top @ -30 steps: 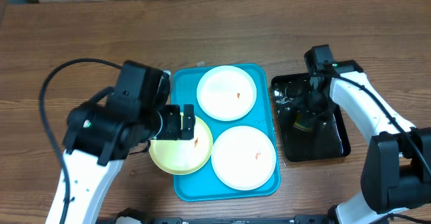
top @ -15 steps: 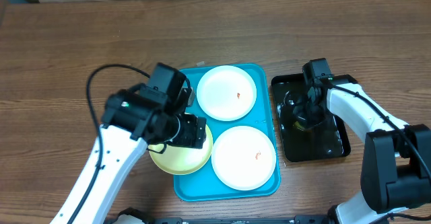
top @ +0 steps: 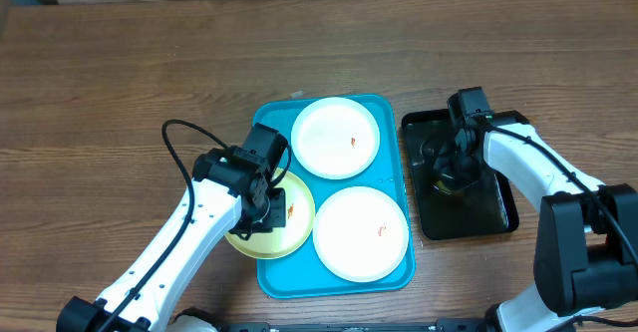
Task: Clean dirty plates on tray and stack at the side
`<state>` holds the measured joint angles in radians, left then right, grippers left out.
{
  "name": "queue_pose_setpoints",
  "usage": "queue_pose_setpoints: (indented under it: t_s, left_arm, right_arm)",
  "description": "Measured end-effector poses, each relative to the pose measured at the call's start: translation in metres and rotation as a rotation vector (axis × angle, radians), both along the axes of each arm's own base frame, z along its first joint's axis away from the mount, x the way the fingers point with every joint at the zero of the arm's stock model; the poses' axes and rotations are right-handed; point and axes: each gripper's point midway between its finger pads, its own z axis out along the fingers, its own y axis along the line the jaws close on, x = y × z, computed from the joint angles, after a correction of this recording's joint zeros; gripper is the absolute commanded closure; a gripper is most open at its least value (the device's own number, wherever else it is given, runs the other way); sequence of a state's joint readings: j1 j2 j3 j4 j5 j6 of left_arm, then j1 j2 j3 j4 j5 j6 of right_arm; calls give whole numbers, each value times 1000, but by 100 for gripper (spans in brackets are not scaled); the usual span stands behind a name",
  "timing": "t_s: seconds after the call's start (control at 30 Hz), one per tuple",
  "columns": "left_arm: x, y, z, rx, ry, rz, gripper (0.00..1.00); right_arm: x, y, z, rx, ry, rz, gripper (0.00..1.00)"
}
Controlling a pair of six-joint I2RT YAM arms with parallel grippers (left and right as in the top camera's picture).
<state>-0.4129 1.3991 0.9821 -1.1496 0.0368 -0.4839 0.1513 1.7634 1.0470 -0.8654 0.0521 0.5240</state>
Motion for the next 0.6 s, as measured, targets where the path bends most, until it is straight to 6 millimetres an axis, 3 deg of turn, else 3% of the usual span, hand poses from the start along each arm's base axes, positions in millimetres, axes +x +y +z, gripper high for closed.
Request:
queue_pose_setpoints:
  t_s: [0.17,0.27,0.4,0.5,0.6]
  left_arm:
    - [-39,-6,0,-39,163,18,91]
    - [-57,-6,-15,-35,223,41,95]
    - [-62,-9,-37,-67,226,69,91]
    - [-64,-12,-46,-88,224,83,83]
    - [-69,-9,-54,-81,233,105,82]
  right_arm:
    - [0,0,0,0,0,0,94]
    - [0,0,0,0,0,0,94]
    - [0,0,0,0,0,0,94]
    - [0,0,0,0,0,0,94]
    - [0,0,0,0,0,0,94]
